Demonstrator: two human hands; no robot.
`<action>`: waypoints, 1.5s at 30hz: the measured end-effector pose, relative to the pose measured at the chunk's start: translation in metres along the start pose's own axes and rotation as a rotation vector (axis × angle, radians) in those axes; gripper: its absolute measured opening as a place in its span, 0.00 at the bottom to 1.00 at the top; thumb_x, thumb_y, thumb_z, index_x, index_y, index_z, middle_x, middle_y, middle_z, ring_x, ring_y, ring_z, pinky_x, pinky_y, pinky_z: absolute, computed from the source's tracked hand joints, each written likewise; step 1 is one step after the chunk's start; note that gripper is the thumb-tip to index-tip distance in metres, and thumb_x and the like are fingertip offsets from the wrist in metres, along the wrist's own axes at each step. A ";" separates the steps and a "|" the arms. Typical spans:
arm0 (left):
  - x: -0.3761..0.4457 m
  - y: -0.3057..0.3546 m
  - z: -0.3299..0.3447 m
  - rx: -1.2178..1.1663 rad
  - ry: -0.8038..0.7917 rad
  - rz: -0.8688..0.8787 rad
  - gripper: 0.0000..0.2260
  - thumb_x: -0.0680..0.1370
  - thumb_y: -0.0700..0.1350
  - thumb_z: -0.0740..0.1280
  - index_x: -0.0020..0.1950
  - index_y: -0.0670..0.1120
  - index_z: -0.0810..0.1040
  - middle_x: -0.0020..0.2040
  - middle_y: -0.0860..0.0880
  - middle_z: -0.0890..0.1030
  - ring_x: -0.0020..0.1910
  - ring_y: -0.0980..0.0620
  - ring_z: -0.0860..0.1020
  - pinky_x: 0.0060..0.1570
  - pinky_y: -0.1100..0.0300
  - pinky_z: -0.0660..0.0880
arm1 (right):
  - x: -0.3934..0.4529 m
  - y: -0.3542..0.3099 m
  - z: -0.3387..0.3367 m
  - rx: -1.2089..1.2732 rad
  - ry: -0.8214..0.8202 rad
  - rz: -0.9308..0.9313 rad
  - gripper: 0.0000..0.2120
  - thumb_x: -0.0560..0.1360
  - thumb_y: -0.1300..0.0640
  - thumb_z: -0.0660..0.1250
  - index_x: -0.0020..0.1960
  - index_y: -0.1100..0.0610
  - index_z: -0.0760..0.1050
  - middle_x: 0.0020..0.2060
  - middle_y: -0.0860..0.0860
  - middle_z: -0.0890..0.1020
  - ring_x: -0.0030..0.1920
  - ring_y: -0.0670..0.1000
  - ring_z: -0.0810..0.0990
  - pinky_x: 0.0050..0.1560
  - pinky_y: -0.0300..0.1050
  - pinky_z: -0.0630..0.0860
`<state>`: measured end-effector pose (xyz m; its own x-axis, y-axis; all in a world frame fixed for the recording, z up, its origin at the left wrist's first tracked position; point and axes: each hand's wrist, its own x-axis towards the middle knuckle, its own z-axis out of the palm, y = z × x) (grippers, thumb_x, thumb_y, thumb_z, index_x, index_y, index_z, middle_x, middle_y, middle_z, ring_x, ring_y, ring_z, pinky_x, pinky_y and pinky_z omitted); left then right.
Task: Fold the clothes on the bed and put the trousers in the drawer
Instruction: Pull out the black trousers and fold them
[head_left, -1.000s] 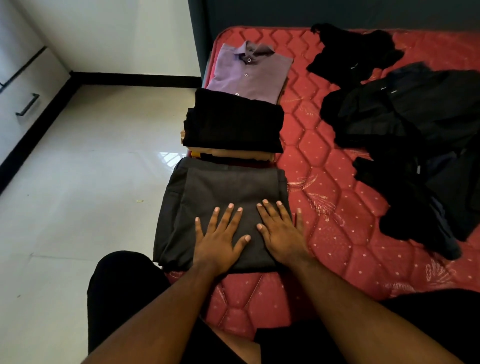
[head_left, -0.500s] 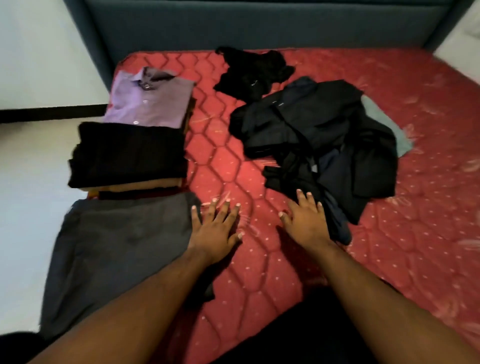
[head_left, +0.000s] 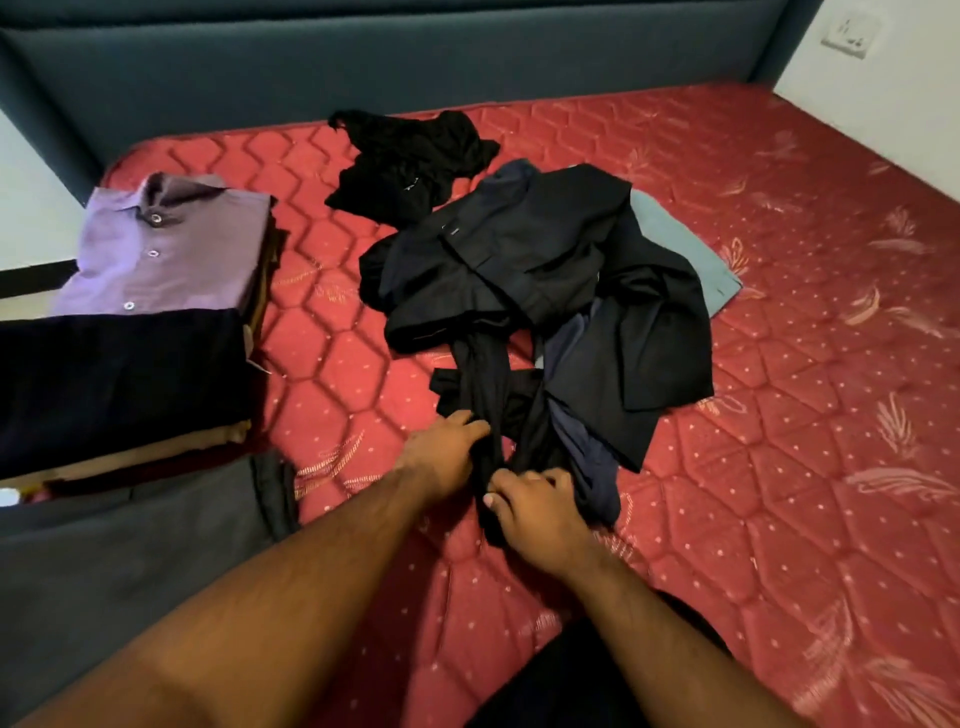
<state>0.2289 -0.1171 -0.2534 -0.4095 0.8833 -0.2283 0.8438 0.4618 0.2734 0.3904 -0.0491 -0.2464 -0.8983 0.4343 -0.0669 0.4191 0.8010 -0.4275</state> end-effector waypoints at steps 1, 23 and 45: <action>-0.015 -0.003 -0.004 0.002 0.010 -0.004 0.18 0.75 0.41 0.62 0.64 0.51 0.74 0.64 0.46 0.72 0.61 0.41 0.75 0.53 0.46 0.75 | -0.007 -0.010 0.001 0.298 -0.165 0.044 0.09 0.80 0.54 0.60 0.40 0.49 0.70 0.35 0.45 0.76 0.39 0.44 0.76 0.48 0.47 0.67; -0.145 -0.032 -0.050 -0.408 -0.361 -0.271 0.10 0.77 0.44 0.68 0.59 0.47 0.80 0.50 0.43 0.83 0.45 0.47 0.81 0.46 0.58 0.74 | -0.029 -0.074 -0.024 0.497 -0.529 0.232 0.10 0.73 0.50 0.73 0.41 0.57 0.79 0.30 0.49 0.77 0.32 0.48 0.73 0.35 0.44 0.70; -0.153 -0.024 -0.045 -0.165 -0.409 0.128 0.29 0.74 0.31 0.60 0.75 0.49 0.68 0.70 0.43 0.73 0.69 0.45 0.71 0.68 0.57 0.66 | -0.062 -0.067 -0.027 0.934 -0.728 0.345 0.13 0.72 0.65 0.73 0.55 0.55 0.78 0.50 0.53 0.84 0.50 0.51 0.83 0.49 0.44 0.80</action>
<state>0.2559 -0.2600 -0.1826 -0.1070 0.8449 -0.5241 0.7988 0.3869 0.4607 0.4215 -0.1188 -0.1893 -0.7487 -0.0056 -0.6629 0.6625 -0.0422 -0.7479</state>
